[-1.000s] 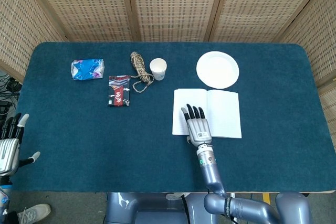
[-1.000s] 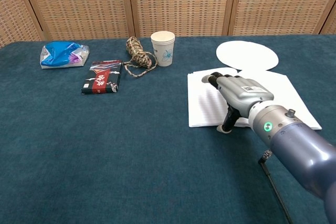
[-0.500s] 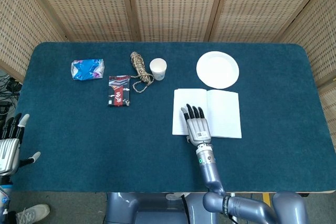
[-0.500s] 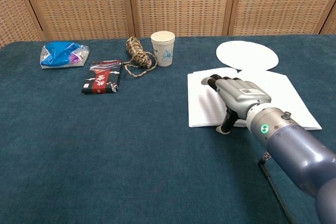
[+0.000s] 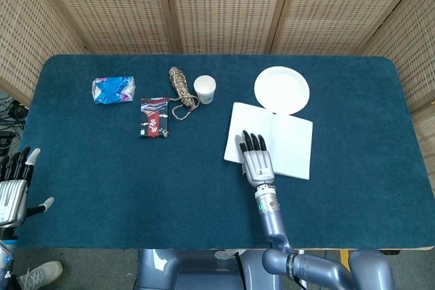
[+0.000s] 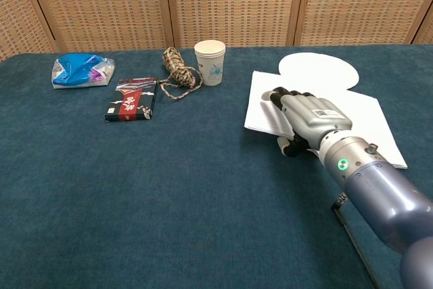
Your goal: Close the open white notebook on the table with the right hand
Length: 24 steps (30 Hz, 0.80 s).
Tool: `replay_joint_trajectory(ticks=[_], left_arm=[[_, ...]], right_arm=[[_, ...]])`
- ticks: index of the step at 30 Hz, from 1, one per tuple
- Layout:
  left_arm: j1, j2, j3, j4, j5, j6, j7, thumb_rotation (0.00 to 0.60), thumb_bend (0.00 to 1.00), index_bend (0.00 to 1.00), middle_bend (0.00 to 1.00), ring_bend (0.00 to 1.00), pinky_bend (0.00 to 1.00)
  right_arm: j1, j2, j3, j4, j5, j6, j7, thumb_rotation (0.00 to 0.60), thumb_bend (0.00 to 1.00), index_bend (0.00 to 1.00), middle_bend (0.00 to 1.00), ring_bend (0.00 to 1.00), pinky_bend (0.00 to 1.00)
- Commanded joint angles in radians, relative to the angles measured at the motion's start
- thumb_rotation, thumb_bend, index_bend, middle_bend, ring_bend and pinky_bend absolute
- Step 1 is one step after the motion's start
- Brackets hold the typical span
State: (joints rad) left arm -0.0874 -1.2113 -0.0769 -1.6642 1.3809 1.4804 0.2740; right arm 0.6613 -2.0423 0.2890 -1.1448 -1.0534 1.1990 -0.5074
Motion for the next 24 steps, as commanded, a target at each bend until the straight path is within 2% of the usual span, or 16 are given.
replay_joint_trajectory(ticks=[1,14,24], left_arm=[[0.0,-0.001,0.002,-0.001,0.003,0.001,0.001,0.6,0.06,0.0,0.0,0.0,0.0],[0.001,0.001,0.004,-0.005,0.008,0.008,0.005,0.6,0.05,0.0,0.0,0.0,0.0],[0.01,0.004,0.02,-0.031,0.055,0.04,0.021,0.6,0.05,0.0,0.0,0.0,0.0]], right_arm=[[-0.011,-0.003,0.003,-0.002,-0.009,0.016,0.019,0.6,0.68,0.03,0.0,0.0,0.0],[-0.073,0.026,0.037,-0.076,0.001,0.091,0.059,0.6,0.68,0.01,0.0,0.0,0.0],[-0.154,0.106,0.047,-0.212,0.003,0.164,0.099,0.6,0.64,0.0,0.0,0.0,0.0]])
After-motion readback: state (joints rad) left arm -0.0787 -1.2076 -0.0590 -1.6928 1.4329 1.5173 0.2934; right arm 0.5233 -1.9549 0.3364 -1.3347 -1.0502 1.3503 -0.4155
